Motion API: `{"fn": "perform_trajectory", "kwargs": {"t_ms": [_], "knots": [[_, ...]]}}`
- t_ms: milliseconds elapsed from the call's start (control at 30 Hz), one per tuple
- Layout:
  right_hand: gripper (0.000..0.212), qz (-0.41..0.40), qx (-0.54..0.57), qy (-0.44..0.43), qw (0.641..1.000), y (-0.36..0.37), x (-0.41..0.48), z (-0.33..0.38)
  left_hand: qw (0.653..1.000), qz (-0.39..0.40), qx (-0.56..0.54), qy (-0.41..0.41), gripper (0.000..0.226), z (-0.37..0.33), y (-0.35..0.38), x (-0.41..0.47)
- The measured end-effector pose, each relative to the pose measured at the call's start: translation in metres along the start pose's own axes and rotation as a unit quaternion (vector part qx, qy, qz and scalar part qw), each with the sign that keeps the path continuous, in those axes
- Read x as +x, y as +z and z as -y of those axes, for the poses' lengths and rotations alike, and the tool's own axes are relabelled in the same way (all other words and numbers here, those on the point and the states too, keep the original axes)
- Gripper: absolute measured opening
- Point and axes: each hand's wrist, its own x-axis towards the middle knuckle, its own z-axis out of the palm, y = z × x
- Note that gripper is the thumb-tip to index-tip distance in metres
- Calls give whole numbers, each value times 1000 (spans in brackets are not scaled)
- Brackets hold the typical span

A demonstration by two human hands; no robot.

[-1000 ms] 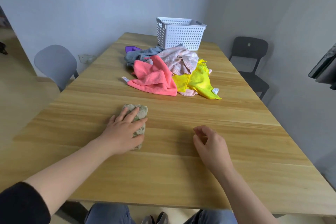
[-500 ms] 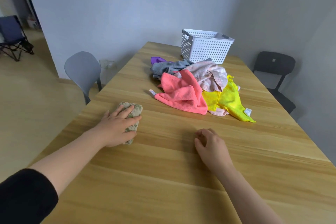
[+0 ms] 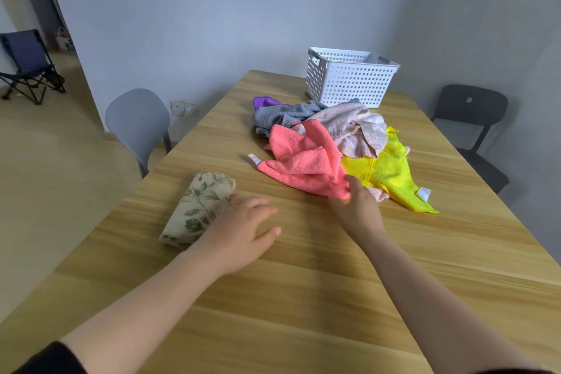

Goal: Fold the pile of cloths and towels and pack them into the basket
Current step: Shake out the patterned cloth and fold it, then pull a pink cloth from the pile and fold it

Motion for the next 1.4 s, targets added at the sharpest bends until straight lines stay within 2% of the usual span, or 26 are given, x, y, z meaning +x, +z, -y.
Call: {"fn": "perform_trajectory", "kwargs": {"t_ms": [133,267,333,467,600,733,800,867,1033,1100,1167,1233,1333,1400], "knots": [[44,19,28,30,999,7,8,1,998,-10,-51,-19,42,-19,16,-8],[18,48,-18,-8,999,4,16,-3,998,-13,-62,-28,40,-32,20,-9],[11,60,-1,-31,998,-7,11,0,997,-21,-72,-33,39,-37,21,-11],[24,29,45,-47,997,-52,-44,-7,993,-67,-93,-35,36,-49,25,-18],[23,39,1,21,999,-100,-107,-56,981,-117,-150,-28,13,-76,36,-29],[63,70,12,47,996,-138,-152,-78,978,-118,-173,-9,10,-101,60,-44],[57,89,1,35,995,-153,-175,-84,979,-101,-179,-15,19,-115,73,-53],[47,55,-9,4,998,-157,-186,-90,980,-92,-175,-21,36,-122,81,-61],[12,-8,29,-56,998,-152,-184,-85,974,-149,-165,-46,47,-133,76,-64],[25,5,48,-66,997,-147,-180,-78,976,-149,-155,-44,46,-131,68,-62],[45,47,42,-67,996,-142,-173,-71,983,-121,-137,-29,45,-129,62,-61],[53,90,30,-79,992,-137,-166,-65,990,-81,-115,-3,54,-126,62,-60],[39,95,-1,-107,990,-129,-163,-62,995,-10,-97,3,73,-123,62,-62],[25,82,0,-111,990,-129,-167,-62,996,26,-80,-7,76,-122,63,-66]]}}
